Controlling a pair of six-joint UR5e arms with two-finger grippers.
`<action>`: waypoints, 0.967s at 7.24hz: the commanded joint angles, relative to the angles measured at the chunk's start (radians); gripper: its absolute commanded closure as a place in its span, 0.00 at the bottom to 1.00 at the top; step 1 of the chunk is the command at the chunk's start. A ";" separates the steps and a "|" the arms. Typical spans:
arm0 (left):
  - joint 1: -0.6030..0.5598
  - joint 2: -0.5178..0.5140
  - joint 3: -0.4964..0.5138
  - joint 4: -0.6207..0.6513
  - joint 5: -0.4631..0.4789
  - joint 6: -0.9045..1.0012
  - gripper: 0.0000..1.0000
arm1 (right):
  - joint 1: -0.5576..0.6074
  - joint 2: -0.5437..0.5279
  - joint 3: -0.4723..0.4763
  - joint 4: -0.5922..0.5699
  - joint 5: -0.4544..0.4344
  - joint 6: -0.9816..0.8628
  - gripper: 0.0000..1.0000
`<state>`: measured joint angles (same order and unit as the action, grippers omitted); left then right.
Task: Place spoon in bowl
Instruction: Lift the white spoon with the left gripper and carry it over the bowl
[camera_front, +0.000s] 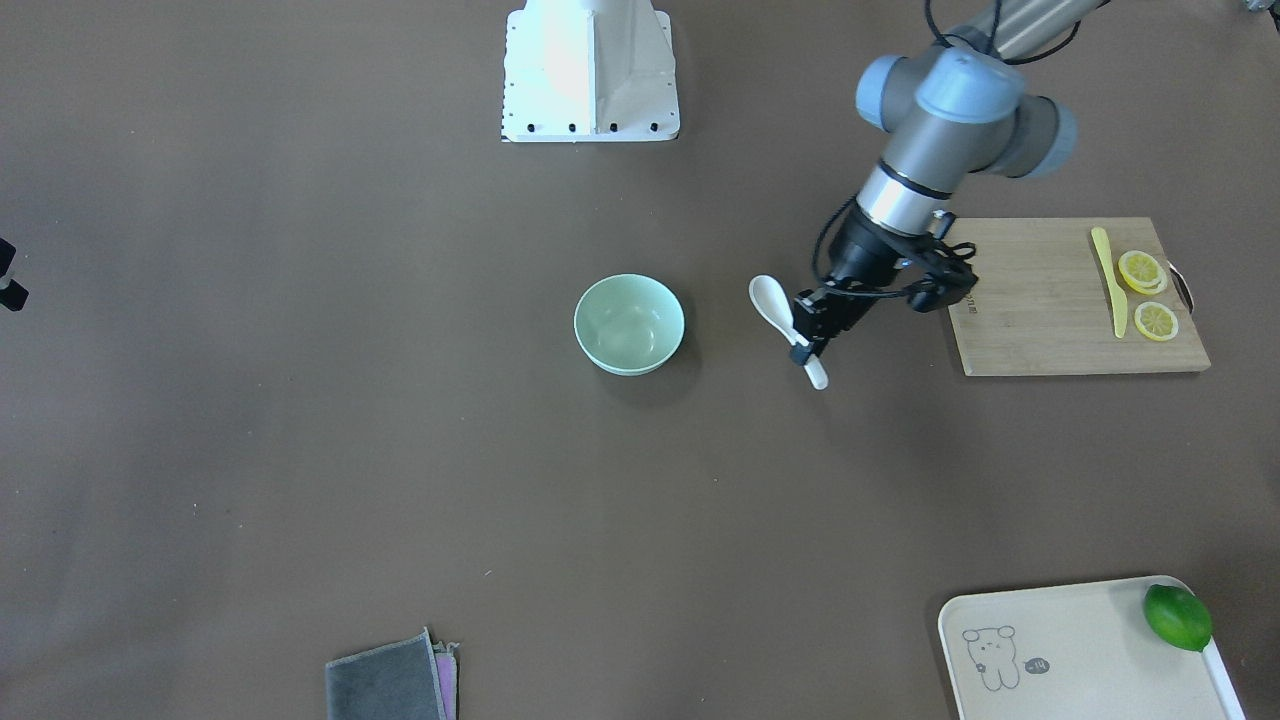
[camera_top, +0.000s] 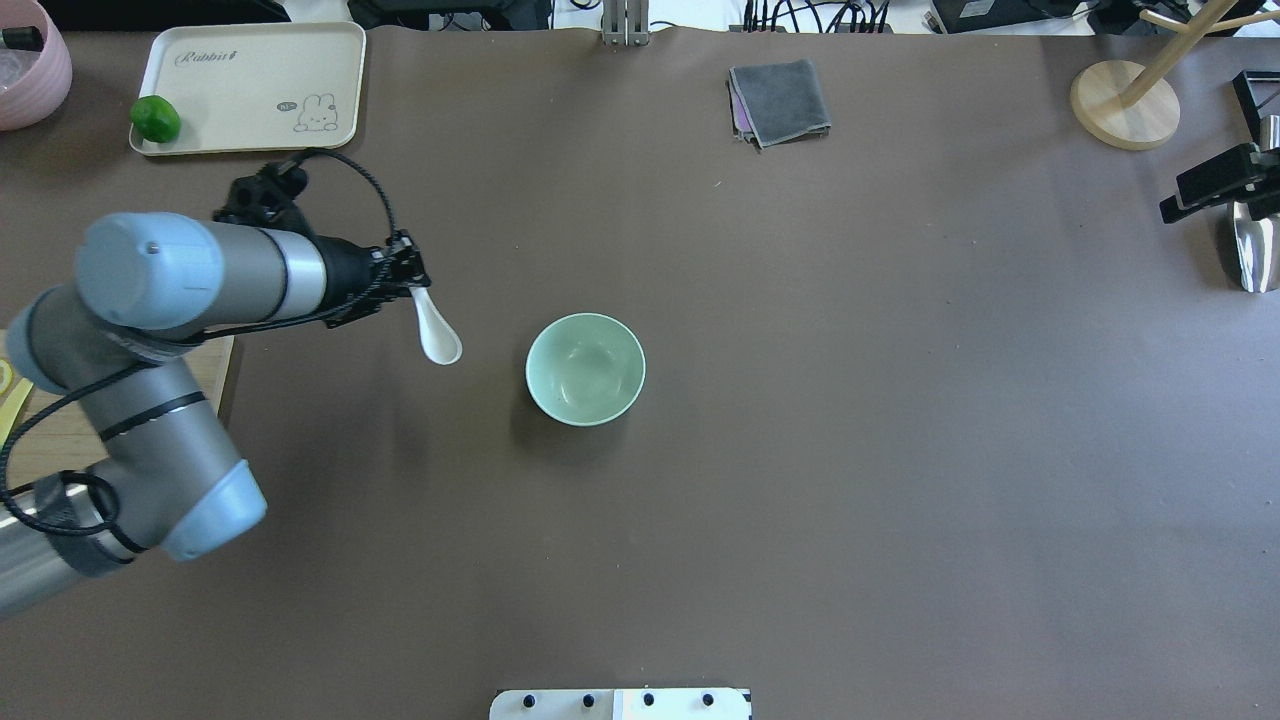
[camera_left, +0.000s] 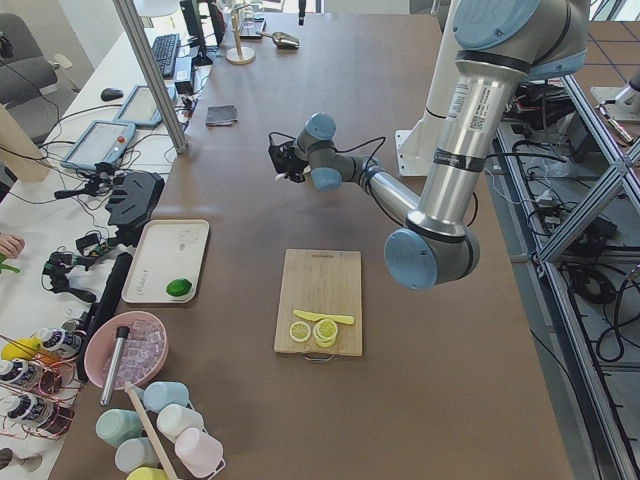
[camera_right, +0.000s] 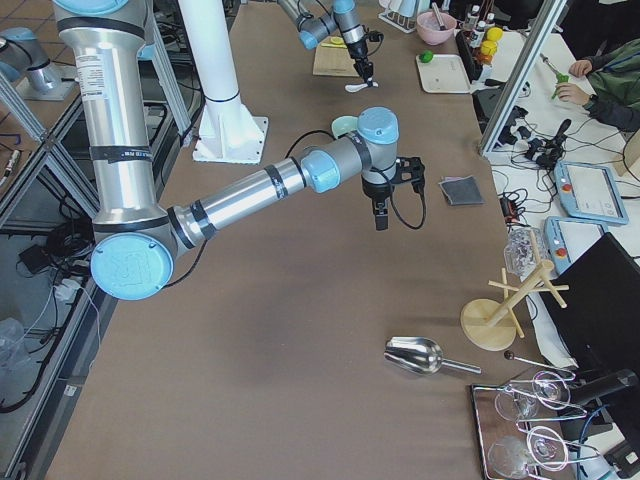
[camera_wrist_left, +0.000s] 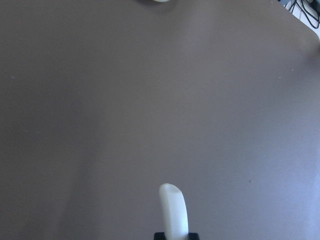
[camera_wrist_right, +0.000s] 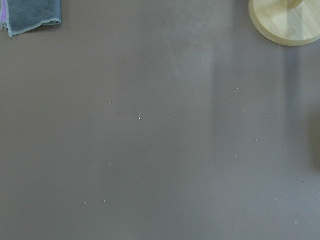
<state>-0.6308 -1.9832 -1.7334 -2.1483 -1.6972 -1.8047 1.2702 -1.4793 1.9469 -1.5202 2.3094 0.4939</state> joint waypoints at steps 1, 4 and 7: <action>0.109 -0.205 0.055 0.175 0.135 -0.116 1.00 | 0.001 -0.001 0.000 0.000 0.002 0.000 0.00; 0.160 -0.237 0.109 0.171 0.192 -0.098 0.23 | 0.001 -0.003 0.001 0.000 -0.001 0.000 0.00; 0.142 -0.116 -0.039 0.192 0.141 0.151 0.02 | 0.005 -0.015 0.001 0.000 -0.008 -0.001 0.00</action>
<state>-0.4801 -2.1697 -1.6854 -1.9683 -1.5239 -1.7781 1.2728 -1.4849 1.9482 -1.5202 2.3043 0.4936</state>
